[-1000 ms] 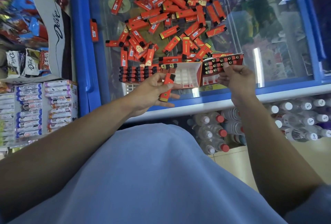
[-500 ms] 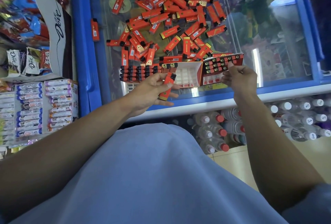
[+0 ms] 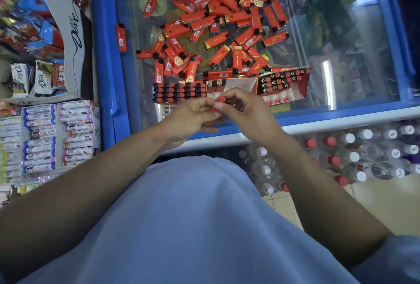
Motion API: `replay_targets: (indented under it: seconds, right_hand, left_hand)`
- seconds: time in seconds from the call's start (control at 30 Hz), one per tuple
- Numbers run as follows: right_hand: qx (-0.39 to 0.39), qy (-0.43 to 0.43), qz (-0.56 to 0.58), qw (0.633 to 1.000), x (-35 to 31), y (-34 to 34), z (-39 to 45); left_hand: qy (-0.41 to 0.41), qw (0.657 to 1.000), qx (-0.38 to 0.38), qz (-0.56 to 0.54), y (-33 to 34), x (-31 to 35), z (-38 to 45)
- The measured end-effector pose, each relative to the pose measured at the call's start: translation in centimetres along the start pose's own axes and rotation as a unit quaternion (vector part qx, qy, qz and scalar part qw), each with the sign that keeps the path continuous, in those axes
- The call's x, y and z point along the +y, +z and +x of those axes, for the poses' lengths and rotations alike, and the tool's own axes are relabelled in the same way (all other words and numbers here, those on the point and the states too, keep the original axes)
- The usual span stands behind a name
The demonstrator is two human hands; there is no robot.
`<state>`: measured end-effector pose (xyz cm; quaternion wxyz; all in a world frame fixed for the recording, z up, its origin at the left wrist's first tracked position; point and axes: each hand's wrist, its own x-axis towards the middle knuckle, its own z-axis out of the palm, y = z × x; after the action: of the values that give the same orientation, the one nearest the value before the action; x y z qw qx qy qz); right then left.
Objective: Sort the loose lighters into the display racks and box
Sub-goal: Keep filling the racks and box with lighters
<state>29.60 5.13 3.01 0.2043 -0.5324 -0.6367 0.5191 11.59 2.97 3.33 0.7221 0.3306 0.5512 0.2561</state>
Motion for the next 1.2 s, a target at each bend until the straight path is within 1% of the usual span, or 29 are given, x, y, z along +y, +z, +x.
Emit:
replay_targets:
  seconds: [0.1,0.17,0.23,0.3,0.33,0.37,0.4,0.43,0.5,0.53,0.57,0.63,0.7,0.8,0.9,1.2]
  right_hand:
    - [0.02,0.023,0.01,0.999,0.5,-0.5,0.1]
    - [0.052,0.079,-0.005,0.995,1.3,-2.1,0.1]
    - [0.093,0.158,-0.023,0.983,2.5,-4.2,-0.3]
    - [0.165,0.2,-0.016,0.966,3.6,-6.6,-0.9]
    - [0.206,0.205,-0.011,0.957,4.0,-7.7,-1.2]
    - [0.244,0.204,-0.005,0.948,4.4,-8.8,-1.5]
    - [0.279,0.201,0.003,0.939,4.6,-9.7,-1.8]
    - [0.308,0.196,0.015,0.931,4.9,-10.5,-1.9]
    - [0.35,0.185,0.053,0.917,5.5,-11.4,-1.8]
    - [0.36,0.181,0.075,0.912,5.8,-11.7,-1.6]
    - [0.36,0.179,0.093,0.911,6.1,-11.8,-1.3]
    - [0.336,0.178,0.127,0.916,6.8,-11.6,-0.6]
    - [0.304,0.187,0.151,0.922,7.5,-11.1,-0.1]
    - [0.295,0.2,0.175,0.918,8.3,-10.5,0.1]
    - [0.303,0.202,0.195,0.911,8.4,-10.4,0.3]
    - [0.279,0.23,0.136,0.922,8.1,-10.8,1.7]
  left_hand:
    - [0.001,1.0,0.022,0.008,-0.1,0.0,0.0]
    - [0.022,0.995,0.055,0.086,-0.2,0.0,0.0]
    - [0.078,0.977,0.081,0.179,-0.1,0.1,-0.1]
    - [0.151,0.952,0.091,0.249,0.0,0.3,-0.1]
    - [0.188,0.931,0.091,0.298,0.0,0.5,0.0]
    - [0.214,0.904,0.09,0.36,0.0,0.6,0.2]
    - [0.223,0.872,0.088,0.428,0.0,0.7,0.5]
    - [0.213,0.837,0.083,0.497,-0.2,0.7,0.9]
    - [0.158,0.772,0.072,0.611,-0.5,0.4,1.9]
    - [0.128,0.749,0.063,0.647,-0.7,0.1,2.2]
    - [0.106,0.734,0.052,0.668,-0.8,-0.3,2.6]
    - [0.092,0.723,0.035,0.684,-1.0,-1.0,2.9]
    - [0.095,0.721,0.029,0.686,-1.2,-1.2,3.0]
    - [0.087,0.738,0.02,0.669,-1.3,-0.9,3.0]
    - [0.081,0.742,0.015,0.665,-1.3,-0.7,3.0]
    - [0.087,0.735,0.012,0.673,-1.5,-0.9,3.0]
